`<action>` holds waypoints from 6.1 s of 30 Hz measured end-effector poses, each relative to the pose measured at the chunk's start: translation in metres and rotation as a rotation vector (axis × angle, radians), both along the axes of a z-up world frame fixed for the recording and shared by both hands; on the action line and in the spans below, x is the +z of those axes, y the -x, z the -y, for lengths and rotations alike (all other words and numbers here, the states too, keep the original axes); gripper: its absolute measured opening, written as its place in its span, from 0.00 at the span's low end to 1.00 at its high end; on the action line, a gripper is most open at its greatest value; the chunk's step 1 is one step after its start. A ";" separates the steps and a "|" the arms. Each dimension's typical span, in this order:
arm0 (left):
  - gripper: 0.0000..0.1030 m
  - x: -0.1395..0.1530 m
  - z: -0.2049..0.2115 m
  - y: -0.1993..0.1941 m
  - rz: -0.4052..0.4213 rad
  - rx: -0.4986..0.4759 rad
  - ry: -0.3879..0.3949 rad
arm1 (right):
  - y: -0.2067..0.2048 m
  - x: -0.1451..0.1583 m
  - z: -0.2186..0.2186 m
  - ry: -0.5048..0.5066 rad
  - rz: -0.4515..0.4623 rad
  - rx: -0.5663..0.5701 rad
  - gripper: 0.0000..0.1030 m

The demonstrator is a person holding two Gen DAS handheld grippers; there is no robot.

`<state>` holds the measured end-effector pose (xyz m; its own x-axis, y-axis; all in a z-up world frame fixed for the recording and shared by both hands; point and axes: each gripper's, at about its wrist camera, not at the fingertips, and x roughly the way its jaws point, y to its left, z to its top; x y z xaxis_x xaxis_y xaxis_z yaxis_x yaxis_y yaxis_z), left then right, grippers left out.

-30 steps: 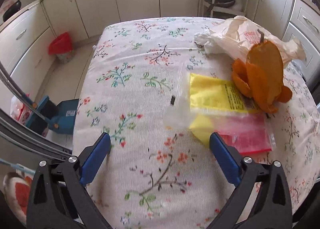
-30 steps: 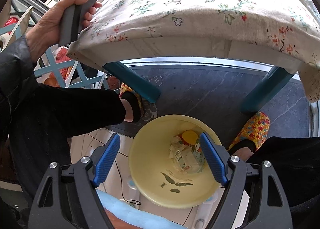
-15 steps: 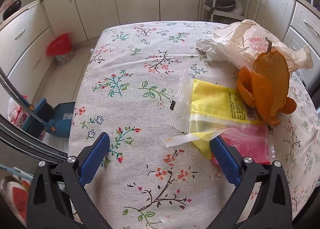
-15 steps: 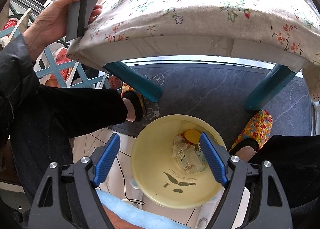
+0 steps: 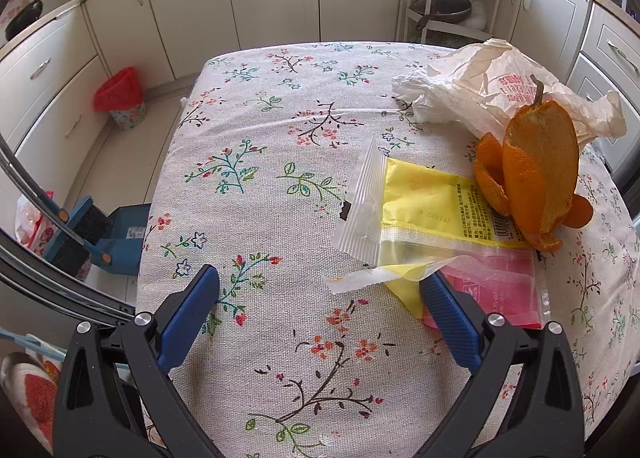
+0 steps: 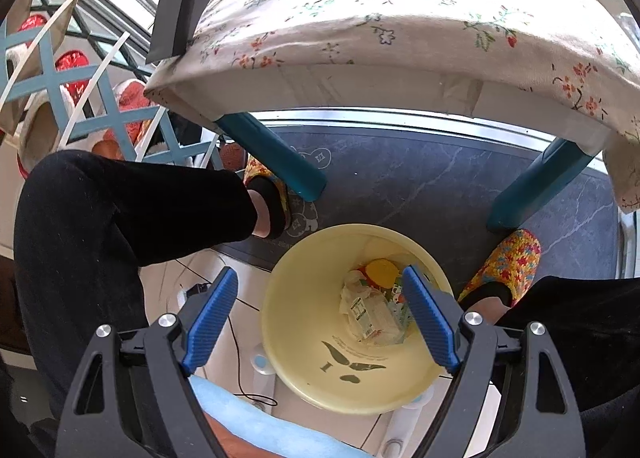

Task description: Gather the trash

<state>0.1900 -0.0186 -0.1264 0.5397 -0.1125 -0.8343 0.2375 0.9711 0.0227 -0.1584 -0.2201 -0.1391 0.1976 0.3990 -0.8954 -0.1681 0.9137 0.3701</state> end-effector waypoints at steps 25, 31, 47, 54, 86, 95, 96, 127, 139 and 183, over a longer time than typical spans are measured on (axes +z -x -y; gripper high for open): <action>0.93 0.000 0.000 0.000 0.000 0.000 0.000 | 0.003 0.014 0.009 0.025 0.087 -0.062 0.79; 0.93 0.000 0.000 0.000 -0.001 0.000 0.000 | 0.007 0.039 0.018 0.027 0.233 -0.105 0.79; 0.93 0.000 0.000 0.000 -0.002 0.000 0.002 | -0.117 0.073 0.055 0.107 0.293 -0.149 0.82; 0.93 0.002 -0.002 0.006 -0.020 0.008 -0.004 | -0.206 0.090 0.033 0.237 0.422 -0.046 0.82; 0.89 0.028 0.039 0.003 0.039 -0.144 0.119 | -0.286 0.049 0.015 0.190 0.310 -0.003 0.17; 0.13 0.019 0.042 -0.001 -0.045 -0.192 0.177 | -0.281 0.056 0.018 0.120 0.303 0.000 0.07; 0.07 0.019 0.042 0.000 -0.055 -0.199 0.191 | -0.279 0.057 0.019 0.109 0.303 -0.003 0.07; 0.59 0.015 0.023 -0.016 -0.001 -0.090 0.132 | -0.253 0.081 0.039 -0.176 0.293 -0.022 0.07; 0.02 0.036 0.015 0.003 -0.023 -0.099 0.256 | -0.245 0.080 0.045 -0.159 0.289 -0.022 0.07; 0.02 0.100 -0.024 0.192 0.250 -0.013 0.251 | -0.142 0.073 0.058 -0.242 0.311 -0.152 0.07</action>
